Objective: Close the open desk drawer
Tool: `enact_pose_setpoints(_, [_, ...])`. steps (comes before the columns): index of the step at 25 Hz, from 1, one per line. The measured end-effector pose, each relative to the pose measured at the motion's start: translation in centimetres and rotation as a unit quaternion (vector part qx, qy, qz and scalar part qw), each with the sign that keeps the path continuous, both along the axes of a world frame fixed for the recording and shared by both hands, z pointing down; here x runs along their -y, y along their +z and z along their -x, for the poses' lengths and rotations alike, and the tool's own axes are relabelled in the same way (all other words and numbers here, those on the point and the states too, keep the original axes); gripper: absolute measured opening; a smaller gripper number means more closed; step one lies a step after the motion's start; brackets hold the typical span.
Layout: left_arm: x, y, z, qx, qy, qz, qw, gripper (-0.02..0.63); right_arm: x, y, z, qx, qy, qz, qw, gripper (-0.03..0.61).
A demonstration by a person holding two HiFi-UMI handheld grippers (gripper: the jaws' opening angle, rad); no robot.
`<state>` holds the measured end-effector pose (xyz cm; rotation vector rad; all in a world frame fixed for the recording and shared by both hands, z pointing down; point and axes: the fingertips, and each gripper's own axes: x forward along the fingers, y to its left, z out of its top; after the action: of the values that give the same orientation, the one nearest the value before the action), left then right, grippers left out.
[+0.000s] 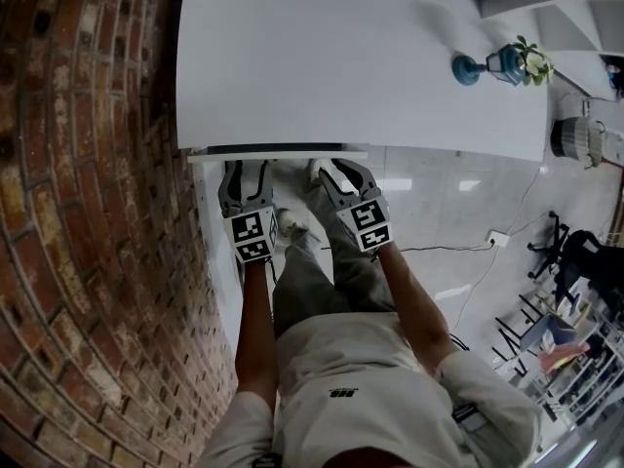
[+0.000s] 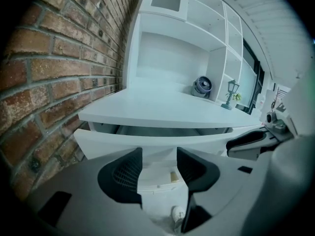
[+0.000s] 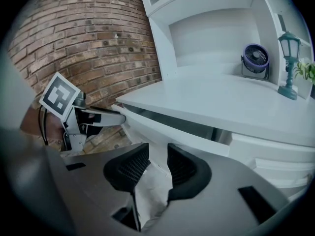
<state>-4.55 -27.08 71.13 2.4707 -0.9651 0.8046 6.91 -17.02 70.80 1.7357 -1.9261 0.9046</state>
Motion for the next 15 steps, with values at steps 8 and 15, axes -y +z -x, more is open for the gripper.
enact_pose_setpoints(8, [0.52,0.02,-0.36,0.000,-0.003,0.000,1.0000,0.233,0.54,0.22,-0.34,0.004,0.002,0.003,1.000,0.121])
enact_pose_setpoints(15, [0.78,0.01,-0.61,0.000,-0.003,0.001,1.0000,0.232,0.78,0.33,-0.55,0.005,0.002,0.005,1.000,0.121])
